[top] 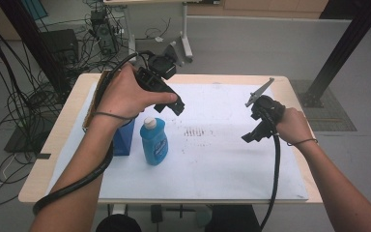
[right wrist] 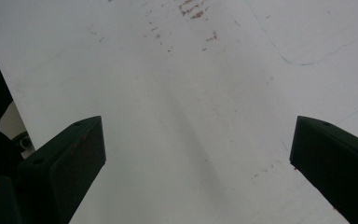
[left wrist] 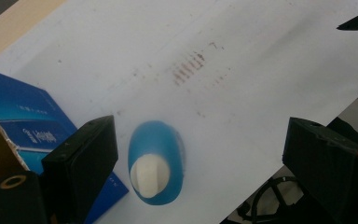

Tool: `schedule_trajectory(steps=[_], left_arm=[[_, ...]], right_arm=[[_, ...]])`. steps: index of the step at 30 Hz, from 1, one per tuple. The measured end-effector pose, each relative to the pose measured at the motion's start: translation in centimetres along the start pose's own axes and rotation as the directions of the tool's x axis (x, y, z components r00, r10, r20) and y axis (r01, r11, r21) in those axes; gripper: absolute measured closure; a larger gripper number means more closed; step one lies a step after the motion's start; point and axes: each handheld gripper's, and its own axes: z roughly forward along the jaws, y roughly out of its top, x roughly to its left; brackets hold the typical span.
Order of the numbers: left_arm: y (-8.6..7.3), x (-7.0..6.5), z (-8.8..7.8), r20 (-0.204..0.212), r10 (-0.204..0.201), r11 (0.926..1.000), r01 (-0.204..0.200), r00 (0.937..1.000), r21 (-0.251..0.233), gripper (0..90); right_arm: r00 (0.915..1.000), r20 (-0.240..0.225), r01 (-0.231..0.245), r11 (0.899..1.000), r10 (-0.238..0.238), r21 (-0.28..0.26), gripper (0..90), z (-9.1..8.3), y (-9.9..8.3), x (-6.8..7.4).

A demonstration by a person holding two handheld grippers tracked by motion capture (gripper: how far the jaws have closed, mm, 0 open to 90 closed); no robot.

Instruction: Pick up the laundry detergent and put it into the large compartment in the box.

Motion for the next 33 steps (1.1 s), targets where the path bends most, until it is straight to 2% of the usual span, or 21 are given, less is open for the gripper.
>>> schedule_trajectory(steps=[7,17,33], left_arm=[[-0.7,0.8,0.0,-0.002,-0.019,0.9998,0.019,0.9998,0.007,10.5],[-1.7,2.0,1.1,0.001,-0.047,0.9987,0.047,0.9989,0.022,10.5],[-2.4,2.4,2.7,-0.004,-0.063,0.9968,0.063,0.998,0.049,10.4]], right_arm=[[1.0,0.006,-0.002,1.0,0.002,-0.006,3.2,-0.1,0.0,0.0],[0.9999,0.011,0.01,1.0,-0.01,-0.008,3.2,-0.1,0.2,0.0],[1.0,-0.004,0.002,1.0,-0.002,-0.014,3.2,0.4,0.2,0.0]])
